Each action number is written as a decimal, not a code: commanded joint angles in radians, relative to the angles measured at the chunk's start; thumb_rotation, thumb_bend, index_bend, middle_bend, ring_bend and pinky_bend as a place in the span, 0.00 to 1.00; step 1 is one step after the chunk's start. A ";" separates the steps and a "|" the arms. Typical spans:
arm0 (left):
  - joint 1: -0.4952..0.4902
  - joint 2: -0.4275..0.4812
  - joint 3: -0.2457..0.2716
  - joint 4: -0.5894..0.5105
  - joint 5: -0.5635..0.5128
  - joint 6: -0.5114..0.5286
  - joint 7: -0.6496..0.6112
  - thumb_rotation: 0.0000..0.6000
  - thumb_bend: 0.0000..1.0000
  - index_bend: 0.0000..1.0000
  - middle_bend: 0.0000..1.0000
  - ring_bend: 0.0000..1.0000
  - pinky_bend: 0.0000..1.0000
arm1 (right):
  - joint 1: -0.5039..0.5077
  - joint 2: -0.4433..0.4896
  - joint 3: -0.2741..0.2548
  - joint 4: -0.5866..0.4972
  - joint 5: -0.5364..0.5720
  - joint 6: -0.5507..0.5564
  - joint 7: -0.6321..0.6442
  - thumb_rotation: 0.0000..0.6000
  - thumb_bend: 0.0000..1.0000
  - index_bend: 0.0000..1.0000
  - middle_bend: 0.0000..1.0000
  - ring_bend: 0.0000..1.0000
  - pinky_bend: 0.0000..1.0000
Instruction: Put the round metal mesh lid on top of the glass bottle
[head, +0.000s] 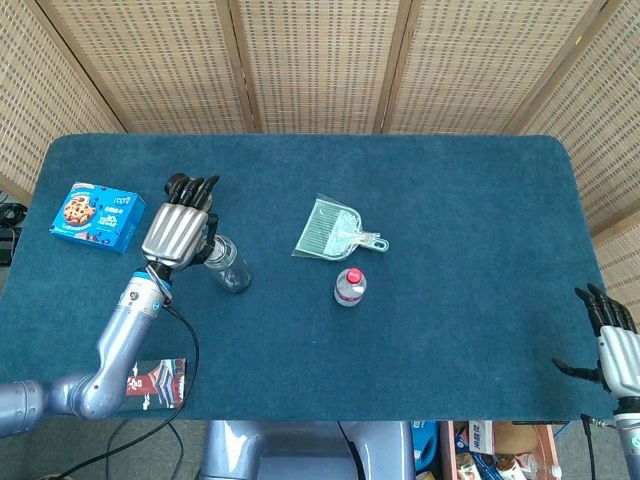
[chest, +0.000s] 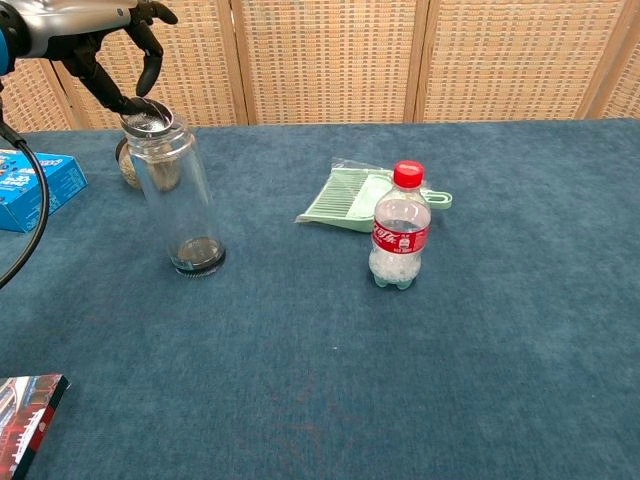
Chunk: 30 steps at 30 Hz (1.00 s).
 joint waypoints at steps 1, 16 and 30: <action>-0.003 -0.002 0.003 0.002 -0.004 0.005 0.005 1.00 0.40 0.55 0.00 0.00 0.00 | 0.000 0.000 0.000 0.000 0.000 0.000 0.000 1.00 0.05 0.09 0.00 0.00 0.00; -0.016 -0.013 0.007 -0.001 -0.023 0.026 0.019 1.00 0.27 0.53 0.00 0.00 0.00 | 0.001 0.001 0.000 -0.001 -0.001 -0.001 0.001 1.00 0.05 0.09 0.00 0.00 0.00; -0.004 -0.011 -0.005 -0.016 0.004 0.065 -0.014 1.00 0.24 0.51 0.00 0.00 0.00 | 0.001 0.001 0.000 -0.001 0.000 -0.003 0.004 1.00 0.05 0.09 0.00 0.00 0.00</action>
